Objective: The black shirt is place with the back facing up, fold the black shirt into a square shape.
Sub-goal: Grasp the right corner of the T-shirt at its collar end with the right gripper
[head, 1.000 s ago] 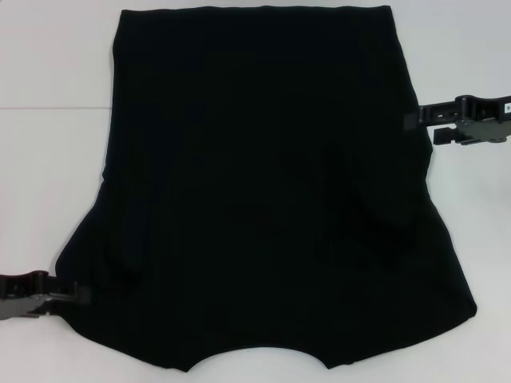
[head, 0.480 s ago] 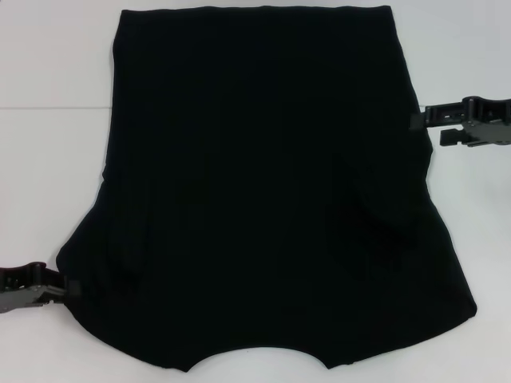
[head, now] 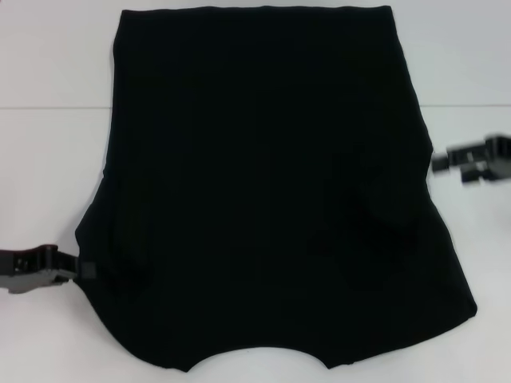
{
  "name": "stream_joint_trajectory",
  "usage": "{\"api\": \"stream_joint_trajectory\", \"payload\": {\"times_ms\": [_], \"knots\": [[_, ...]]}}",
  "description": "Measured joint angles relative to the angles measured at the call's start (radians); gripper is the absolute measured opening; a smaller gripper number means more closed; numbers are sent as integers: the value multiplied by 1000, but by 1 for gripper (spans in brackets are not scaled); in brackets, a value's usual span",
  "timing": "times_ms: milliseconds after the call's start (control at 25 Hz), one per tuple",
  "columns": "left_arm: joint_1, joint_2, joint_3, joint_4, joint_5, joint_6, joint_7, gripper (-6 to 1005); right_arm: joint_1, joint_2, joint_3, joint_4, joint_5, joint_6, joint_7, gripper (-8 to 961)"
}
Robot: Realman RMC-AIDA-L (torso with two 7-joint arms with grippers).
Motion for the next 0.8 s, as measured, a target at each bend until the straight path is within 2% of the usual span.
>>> {"api": "stream_joint_trajectory", "payload": {"times_ms": [120,280,640,800], "knots": [[-6,4,0,3,-2,-8,-8,41,-23,-7,2,-13,-96,-83,21,814],[-16,7,1,-4,-2,-41,-13,41,-49,-7,0,-12,-169,-113,27,802],[-25,9,3,-7,-2,-67,-24,42,-96,44,-29,-4,-176,-99,-18,776],[-25,9,2,-8,-2,-69,-27,42,-106,51,-30,-4,-176,-92,-17,765]]}}
